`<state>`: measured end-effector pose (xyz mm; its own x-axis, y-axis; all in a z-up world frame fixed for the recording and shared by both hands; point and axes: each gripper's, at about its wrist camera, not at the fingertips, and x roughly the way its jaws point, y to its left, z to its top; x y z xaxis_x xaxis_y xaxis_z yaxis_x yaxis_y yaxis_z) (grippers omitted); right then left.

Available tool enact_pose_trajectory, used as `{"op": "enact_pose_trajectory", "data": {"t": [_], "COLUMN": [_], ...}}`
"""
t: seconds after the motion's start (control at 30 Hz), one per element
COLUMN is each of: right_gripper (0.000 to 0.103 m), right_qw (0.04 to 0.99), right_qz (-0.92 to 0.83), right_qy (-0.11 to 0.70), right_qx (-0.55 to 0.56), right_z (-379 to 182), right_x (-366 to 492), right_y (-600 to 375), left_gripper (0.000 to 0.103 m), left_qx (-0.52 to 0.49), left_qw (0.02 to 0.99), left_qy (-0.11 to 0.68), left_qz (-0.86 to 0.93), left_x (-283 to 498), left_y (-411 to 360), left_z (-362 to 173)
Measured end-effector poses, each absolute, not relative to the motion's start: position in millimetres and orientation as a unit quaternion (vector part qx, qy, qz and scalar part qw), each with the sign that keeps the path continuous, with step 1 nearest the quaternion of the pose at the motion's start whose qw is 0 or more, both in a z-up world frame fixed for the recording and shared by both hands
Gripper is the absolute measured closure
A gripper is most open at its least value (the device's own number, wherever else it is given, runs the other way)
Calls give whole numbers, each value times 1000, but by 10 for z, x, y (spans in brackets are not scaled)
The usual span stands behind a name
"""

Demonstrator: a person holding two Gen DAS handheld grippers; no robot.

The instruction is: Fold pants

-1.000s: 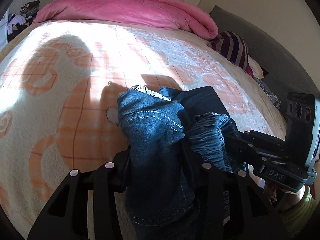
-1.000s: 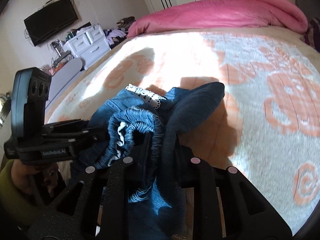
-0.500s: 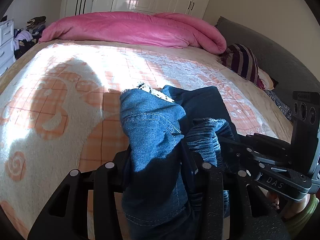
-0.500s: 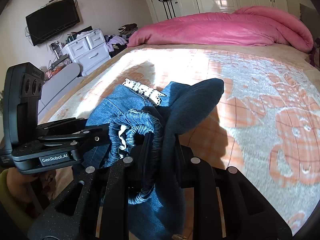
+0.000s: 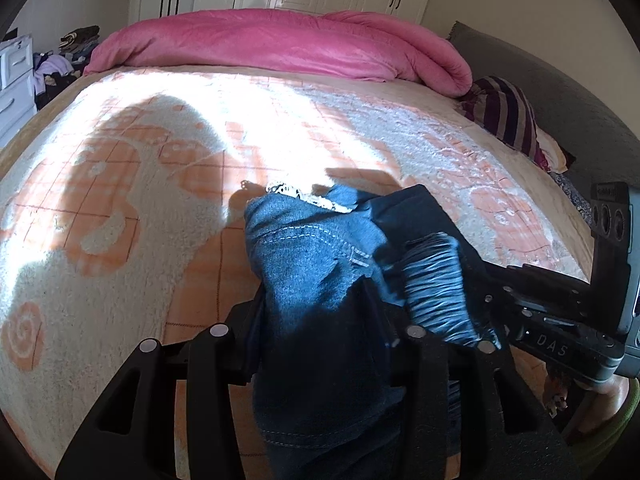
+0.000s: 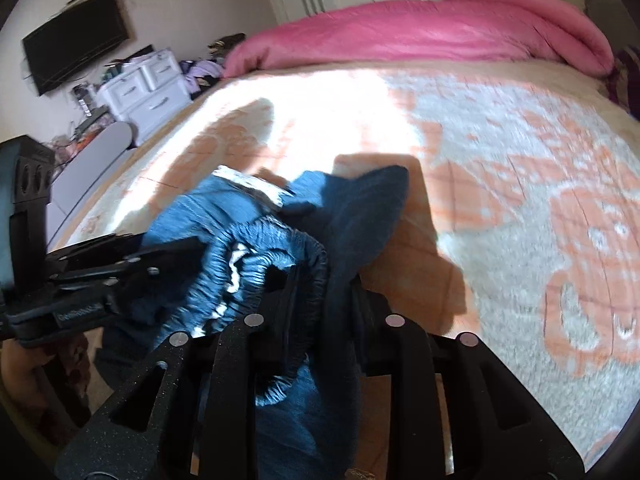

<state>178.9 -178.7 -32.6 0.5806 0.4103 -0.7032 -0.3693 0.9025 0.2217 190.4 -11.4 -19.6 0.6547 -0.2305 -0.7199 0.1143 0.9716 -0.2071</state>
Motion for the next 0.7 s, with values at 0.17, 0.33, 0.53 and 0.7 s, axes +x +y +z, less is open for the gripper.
{"op": "enact_pose_trajectory", "data": {"t": [0.17, 0.33, 0.53, 0.7], "right_gripper": [74, 63, 58, 43], "right_qw": [882, 880, 880, 886], "right_qz": [188, 170, 160, 152], "right_qy": [432, 443, 446, 437], "right_qx": [4, 8, 8, 12], "right_z": [-503, -557, -563, -505], "right_x": [1810, 1840, 1837, 1780], "right_y": [-1818, -1867, -1873, -1902], "left_gripper": [52, 51, 50, 50], "left_qx": [-80, -81, -80, -84], "left_qw": [899, 897, 898, 899], "left_qy": [422, 425, 424, 421], "left_qz": [-91, -90, -90, -89], "left_x": [1935, 1946, 1928, 1891], "left_y": [-54, -44, -50, -39], "left_z": [-335, -389, -397, -378]}}
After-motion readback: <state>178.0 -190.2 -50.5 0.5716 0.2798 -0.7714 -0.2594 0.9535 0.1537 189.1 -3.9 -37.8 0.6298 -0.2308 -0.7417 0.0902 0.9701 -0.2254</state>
